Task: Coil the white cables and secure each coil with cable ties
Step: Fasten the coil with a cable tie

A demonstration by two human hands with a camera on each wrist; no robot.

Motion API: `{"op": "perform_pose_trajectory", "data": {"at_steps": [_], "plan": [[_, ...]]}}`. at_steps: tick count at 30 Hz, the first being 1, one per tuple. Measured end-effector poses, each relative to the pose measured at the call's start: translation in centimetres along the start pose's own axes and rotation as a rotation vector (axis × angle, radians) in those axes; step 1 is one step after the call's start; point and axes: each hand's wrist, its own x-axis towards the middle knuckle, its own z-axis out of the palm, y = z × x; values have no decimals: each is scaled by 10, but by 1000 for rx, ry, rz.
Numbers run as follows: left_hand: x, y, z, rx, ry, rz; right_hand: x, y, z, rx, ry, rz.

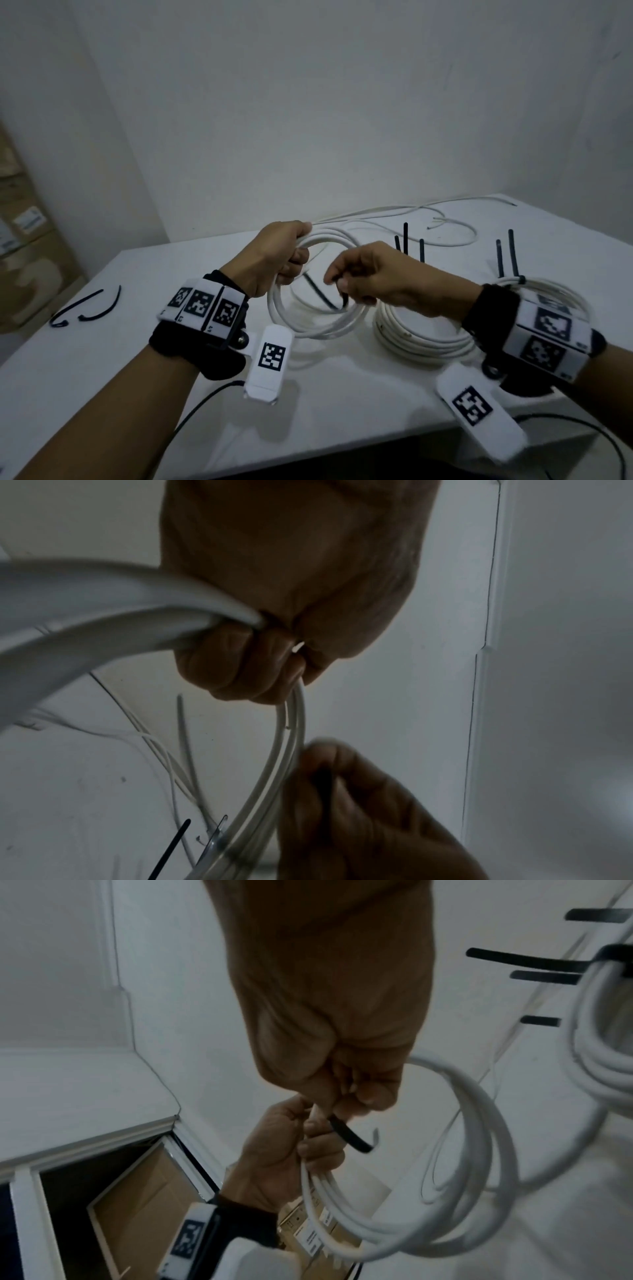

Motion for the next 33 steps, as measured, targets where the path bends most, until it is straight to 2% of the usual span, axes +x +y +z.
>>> {"op": "perform_pose_trajectory", "data": {"at_steps": [3, 7, 14, 17, 22, 29, 33], "plan": [[-4, 0, 6, 39, -2, 42, 16, -8, 2, -129, 213, -152], [-6, -3, 8, 52, 29, 68, 29, -9, 7, -166, 365, -325], [-4, -3, 7, -1, -1, 31, 27, -1, 12, -272, 434, -467], [-2, -4, 7, 4, -1, 77, 25, 0, 12, -249, 441, -474], [3, -10, 8, -51, 65, 159, 21, 6, 20, -164, 387, -403], [4, -18, 14, -55, 97, 243, 14, -5, 16, 90, 435, -388], [2, -20, 19, 9, 157, 381, 20, -15, 6, 127, 497, -387]]}}
